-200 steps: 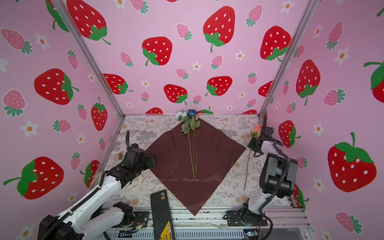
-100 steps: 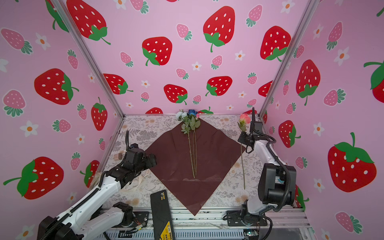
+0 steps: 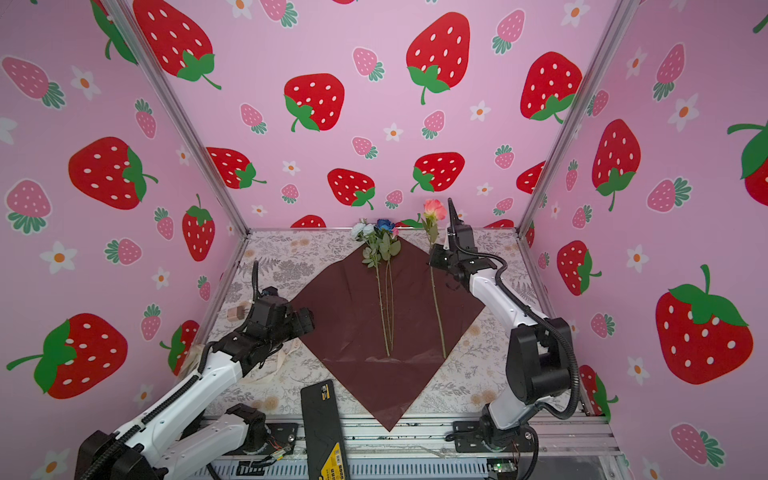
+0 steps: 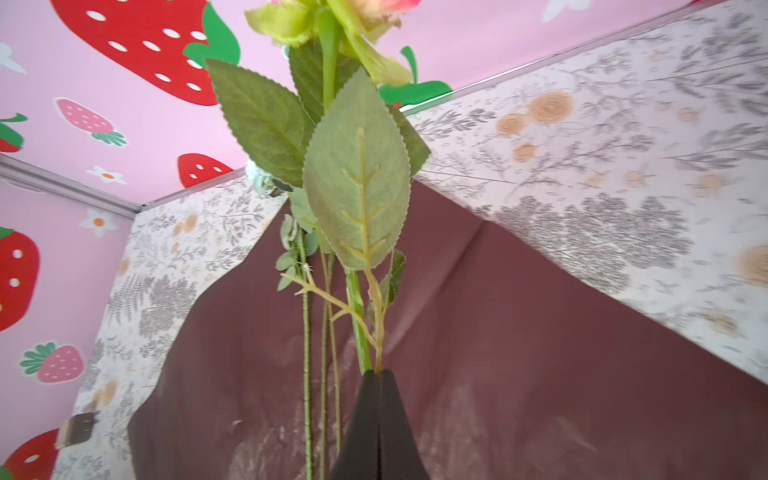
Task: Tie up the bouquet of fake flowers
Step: 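Carry the pink rose onto the sheet beside the bunch with the right gripper, then open the right gripper and lower it to the stems near the robot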
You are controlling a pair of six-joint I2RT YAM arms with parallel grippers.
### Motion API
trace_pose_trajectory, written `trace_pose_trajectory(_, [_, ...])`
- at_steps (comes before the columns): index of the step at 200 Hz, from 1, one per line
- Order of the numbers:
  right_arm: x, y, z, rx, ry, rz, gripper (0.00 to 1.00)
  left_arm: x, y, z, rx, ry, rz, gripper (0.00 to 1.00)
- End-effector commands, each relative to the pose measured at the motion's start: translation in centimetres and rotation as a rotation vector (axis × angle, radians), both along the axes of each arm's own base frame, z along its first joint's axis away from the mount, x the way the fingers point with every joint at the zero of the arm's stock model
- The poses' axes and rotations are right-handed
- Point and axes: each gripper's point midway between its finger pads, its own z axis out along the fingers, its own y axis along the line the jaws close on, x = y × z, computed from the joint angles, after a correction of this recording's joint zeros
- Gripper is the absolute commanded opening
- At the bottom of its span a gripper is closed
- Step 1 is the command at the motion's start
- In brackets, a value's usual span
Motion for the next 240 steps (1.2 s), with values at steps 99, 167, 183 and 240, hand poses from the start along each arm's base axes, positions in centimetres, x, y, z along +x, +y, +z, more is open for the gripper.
trace_pose_trajectory(99, [6.3, 10.3, -6.8, 0.119, 0.094, 0.028, 0.00, -0.2, 1.0, 1.1, 0.037, -0.026, 0.022, 0.99])
trace_pose_trajectory(167, [5.9, 9.7, -9.0, 0.025, 0.145, 0.046, 0.08, -0.2, 1.1, 1.1, 0.039, -0.022, 0.024, 0.99])
trace_pose_trajectory(183, [4.8, 9.1, -9.0, -0.018, 0.159, 0.058, 0.12, -0.2, 1.1, 1.0, 0.038, -0.023, 0.024, 0.99])
trace_pose_trajectory(240, [-0.8, 6.0, -10.0, -0.071, 0.237, 0.074, 0.14, 0.1, 1.0, 0.8, 0.005, -0.008, 0.053, 1.00])
